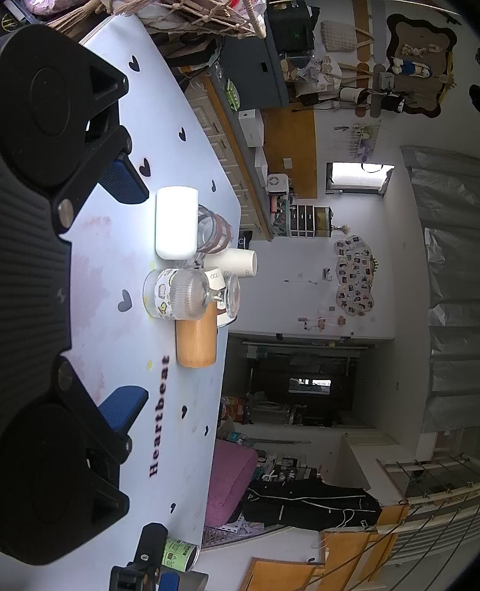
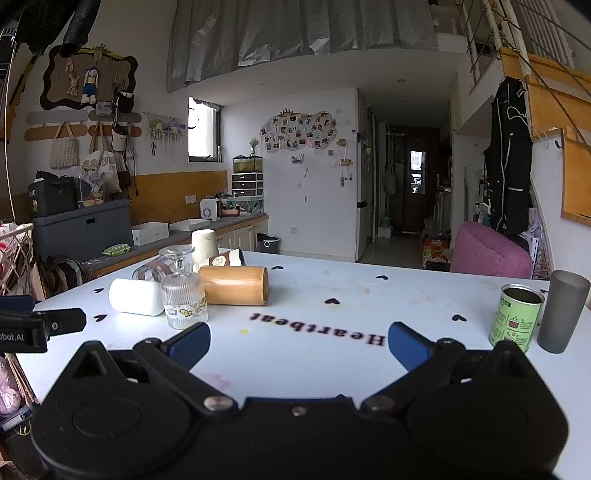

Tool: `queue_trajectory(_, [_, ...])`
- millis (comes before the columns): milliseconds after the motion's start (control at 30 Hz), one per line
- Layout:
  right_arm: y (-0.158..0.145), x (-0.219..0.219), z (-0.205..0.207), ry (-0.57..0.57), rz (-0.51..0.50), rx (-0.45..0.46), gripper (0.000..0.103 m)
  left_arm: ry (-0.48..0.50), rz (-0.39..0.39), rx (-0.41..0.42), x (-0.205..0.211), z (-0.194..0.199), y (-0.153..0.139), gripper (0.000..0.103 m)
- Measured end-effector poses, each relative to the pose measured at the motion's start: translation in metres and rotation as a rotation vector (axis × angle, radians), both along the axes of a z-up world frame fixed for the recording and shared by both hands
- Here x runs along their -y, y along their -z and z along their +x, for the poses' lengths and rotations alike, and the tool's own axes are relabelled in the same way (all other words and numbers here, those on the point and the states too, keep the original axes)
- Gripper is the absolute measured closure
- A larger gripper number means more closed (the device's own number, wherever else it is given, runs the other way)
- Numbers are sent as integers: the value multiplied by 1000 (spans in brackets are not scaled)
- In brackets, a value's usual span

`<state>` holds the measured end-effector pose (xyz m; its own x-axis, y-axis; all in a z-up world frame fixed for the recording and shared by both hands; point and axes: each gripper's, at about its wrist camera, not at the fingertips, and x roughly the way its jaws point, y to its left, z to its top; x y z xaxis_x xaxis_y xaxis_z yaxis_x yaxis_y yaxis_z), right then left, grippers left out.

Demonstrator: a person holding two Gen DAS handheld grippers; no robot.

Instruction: Flip cup upright

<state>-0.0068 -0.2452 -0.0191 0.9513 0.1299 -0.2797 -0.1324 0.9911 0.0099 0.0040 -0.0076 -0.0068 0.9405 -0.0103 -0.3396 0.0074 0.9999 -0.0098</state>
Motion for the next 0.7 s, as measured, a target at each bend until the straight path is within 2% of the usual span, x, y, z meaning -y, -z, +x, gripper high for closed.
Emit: queue_trajectory(700, [3, -4, 0, -3, -3, -4, 0, 6, -7, -5, -2, 0, 2, 0])
